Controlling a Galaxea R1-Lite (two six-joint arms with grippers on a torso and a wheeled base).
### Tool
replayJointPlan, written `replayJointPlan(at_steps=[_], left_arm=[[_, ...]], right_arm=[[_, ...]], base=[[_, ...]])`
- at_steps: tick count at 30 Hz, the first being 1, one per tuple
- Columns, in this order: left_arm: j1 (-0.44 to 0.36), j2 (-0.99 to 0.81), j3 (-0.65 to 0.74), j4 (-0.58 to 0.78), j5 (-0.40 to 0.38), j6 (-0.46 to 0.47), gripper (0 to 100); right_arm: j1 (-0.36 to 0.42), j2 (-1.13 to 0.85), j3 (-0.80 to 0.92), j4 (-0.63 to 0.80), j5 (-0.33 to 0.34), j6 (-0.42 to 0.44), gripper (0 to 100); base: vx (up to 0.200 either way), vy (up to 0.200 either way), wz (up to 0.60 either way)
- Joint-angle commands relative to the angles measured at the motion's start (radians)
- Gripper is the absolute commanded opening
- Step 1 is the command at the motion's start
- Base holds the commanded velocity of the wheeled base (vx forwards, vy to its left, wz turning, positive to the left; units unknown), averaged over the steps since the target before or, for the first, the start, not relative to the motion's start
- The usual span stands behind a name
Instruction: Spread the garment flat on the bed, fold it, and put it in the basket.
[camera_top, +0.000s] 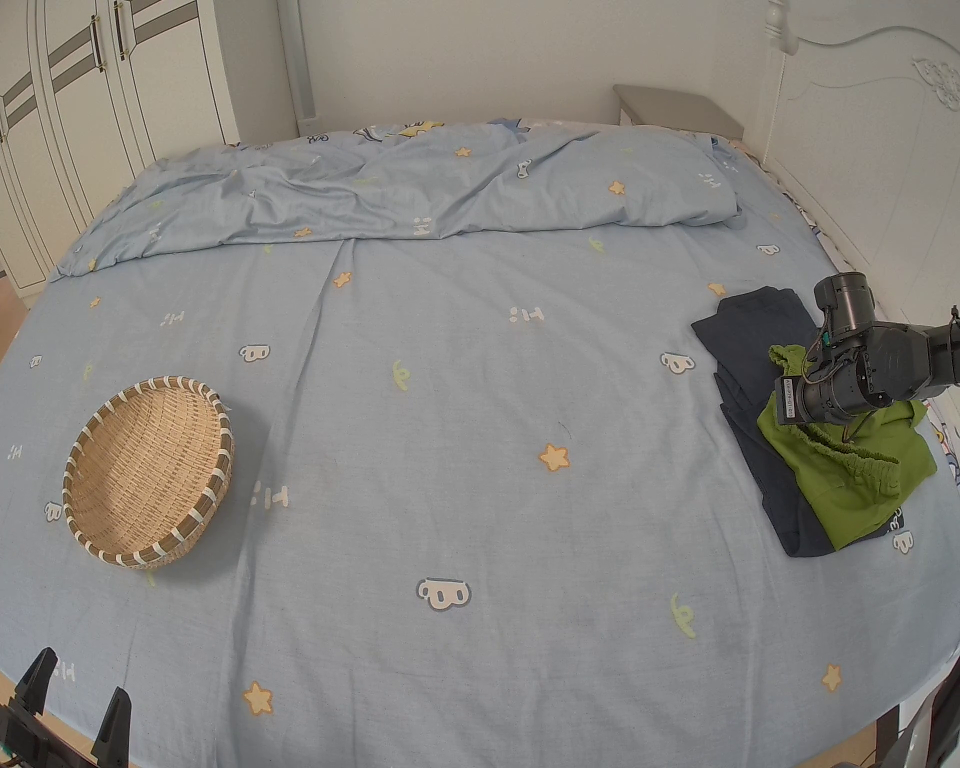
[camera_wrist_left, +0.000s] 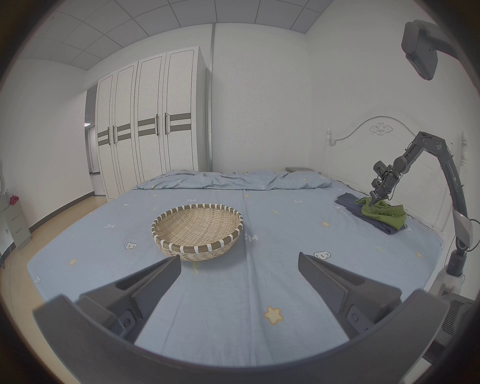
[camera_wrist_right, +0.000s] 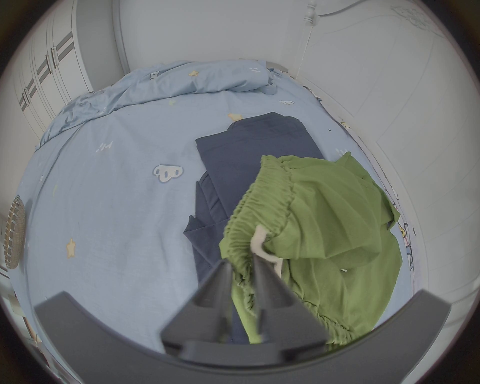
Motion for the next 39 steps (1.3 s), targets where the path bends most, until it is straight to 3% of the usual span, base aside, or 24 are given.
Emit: replayJointPlan(at_steps=[1, 9, 16, 18, 22, 27, 30, 31, 33, 39], left_arm=[[0.000, -0.016, 0.016, 0.000, 0.000, 0.000, 100], [0.000, -0.016, 0.016, 0.000, 0.000, 0.000, 100], [0.000, -0.016, 0.018, 0.000, 0.000, 0.000, 100], [-0.001, -0.016, 0.016, 0.000, 0.000, 0.000, 100], [0.000, -0.016, 0.016, 0.000, 0.000, 0.000, 100], [0.000, -0.016, 0.016, 0.000, 0.000, 0.000, 100], [0.000, -0.016, 0.016, 0.000, 0.000, 0.000, 100], [0.000, -0.016, 0.016, 0.000, 0.000, 0.000, 100], [0.000, -0.016, 0.016, 0.000, 0.000, 0.002, 100], [0.000, -0.016, 0.018, 0.000, -0.002, 0.003, 100]], right_arm=[[0.004, 0.008, -0.008, -0.001, 0.001, 0.000, 0], [0.009, -0.028, -0.085, 0.046, 0.010, -0.001, 0], [0.053, -0.142, -0.272, 0.332, 0.102, 0.072, 0], [0.098, -0.177, -0.329, 0.421, 0.140, 0.095, 0], [0.177, -0.199, -0.419, 0.536, 0.150, 0.123, 0], [0.328, -0.202, -0.524, 0.625, 0.148, 0.253, 0], [0.377, -0.194, -0.544, 0.635, 0.147, 0.287, 0], [0.446, -0.193, -0.560, 0.637, 0.144, 0.353, 0], [0.509, -0.185, -0.571, 0.628, 0.140, 0.411, 0], [0.634, -0.105, -0.619, 0.597, 0.140, 0.474, 0]], base=[[0.000, 0.000, 0.00], [0.000, 0.000, 0.00], [0.000, 0.000, 0.00], [0.000, 0.000, 0.00], [0.000, 0.000, 0.00], [0.000, 0.000, 0.00], [0.000, 0.000, 0.00], [0.000, 0.000, 0.00], [0.000, 0.000, 0.00], [0.000, 0.000, 0.00]])
